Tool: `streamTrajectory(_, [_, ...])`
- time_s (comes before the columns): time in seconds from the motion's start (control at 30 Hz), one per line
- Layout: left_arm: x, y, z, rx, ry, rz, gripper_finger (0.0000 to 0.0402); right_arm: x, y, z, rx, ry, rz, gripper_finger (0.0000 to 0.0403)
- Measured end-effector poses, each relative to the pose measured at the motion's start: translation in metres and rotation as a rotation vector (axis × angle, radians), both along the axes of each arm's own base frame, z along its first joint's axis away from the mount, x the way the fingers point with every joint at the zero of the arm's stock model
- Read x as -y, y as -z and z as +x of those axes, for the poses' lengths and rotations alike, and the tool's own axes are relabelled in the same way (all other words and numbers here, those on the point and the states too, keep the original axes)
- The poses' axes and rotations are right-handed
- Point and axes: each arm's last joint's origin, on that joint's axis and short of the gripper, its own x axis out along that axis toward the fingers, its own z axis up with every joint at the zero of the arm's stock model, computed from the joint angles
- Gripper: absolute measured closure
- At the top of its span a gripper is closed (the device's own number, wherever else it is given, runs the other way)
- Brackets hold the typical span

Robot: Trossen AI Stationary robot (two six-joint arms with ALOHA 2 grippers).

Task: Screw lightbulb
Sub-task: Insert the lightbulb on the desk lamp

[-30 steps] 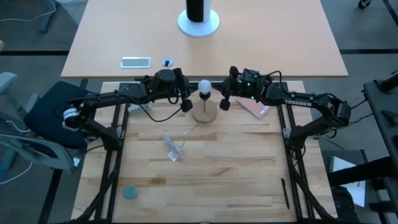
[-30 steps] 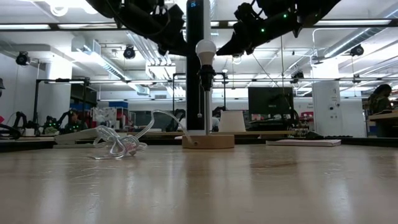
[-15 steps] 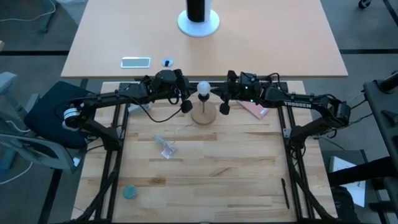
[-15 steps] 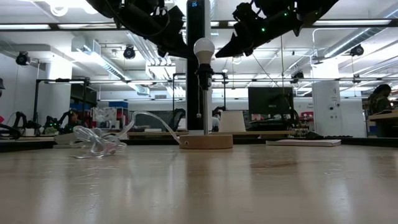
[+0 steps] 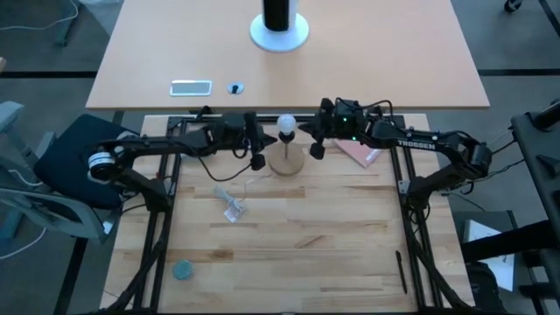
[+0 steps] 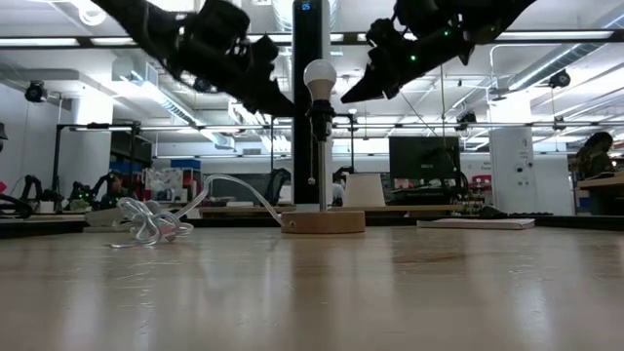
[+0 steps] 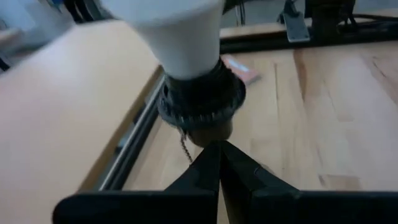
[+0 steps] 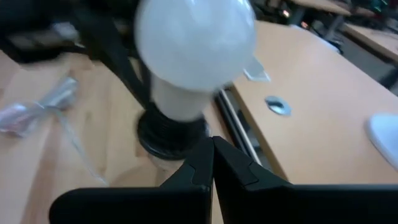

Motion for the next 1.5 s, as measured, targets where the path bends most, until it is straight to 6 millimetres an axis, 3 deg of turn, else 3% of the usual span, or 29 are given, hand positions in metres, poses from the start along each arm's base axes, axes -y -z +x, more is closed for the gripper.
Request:
streamTrajectory(0.13, [0.001,0.019,-0.005,0.082,-0.029,0.061,0.0396,0.001,0.0,0.003,0.036,0.006,0.021,0.0399])
streamTrajectory(0.33, [-0.001,0.033,-0.002,0.094,-0.039,0.042,0.0351,0.002,0.001,0.004,0.031,0.003,0.011,0.0374])
streamTrajectory(0.67, [-0.017,0.065,0.035,0.029,-0.032,-0.058,0.0297,0.002,0.001,0.004,0.035,0.018,0.031,0.0289])
streamTrajectory(0.83, [-0.022,0.071,0.048,0.024,-0.008,-0.069,0.0295,0.002,0.001,0.003,0.033,0.018,0.031,0.026])
streamTrajectory(1.0, [-0.024,0.072,0.047,0.021,0.01,-0.071,0.0305,0.002,0.001,0.003,0.034,0.018,0.031,0.0244])
streamTrajectory(1.23, [-0.025,0.073,0.046,0.019,0.019,-0.066,0.0371,0.001,0.0,0.004,0.057,-0.014,0.064,0.0249])
streamTrajectory(1.4, [-0.025,0.073,0.045,0.022,0.002,-0.086,0.0366,0.001,0.0,0.004,0.06,-0.015,0.069,0.0251])
streamTrajectory(1.5, [-0.026,0.075,0.045,0.007,-0.011,-0.105,0.0313,0.002,0.0,0.004,0.06,-0.011,0.069,0.0247])
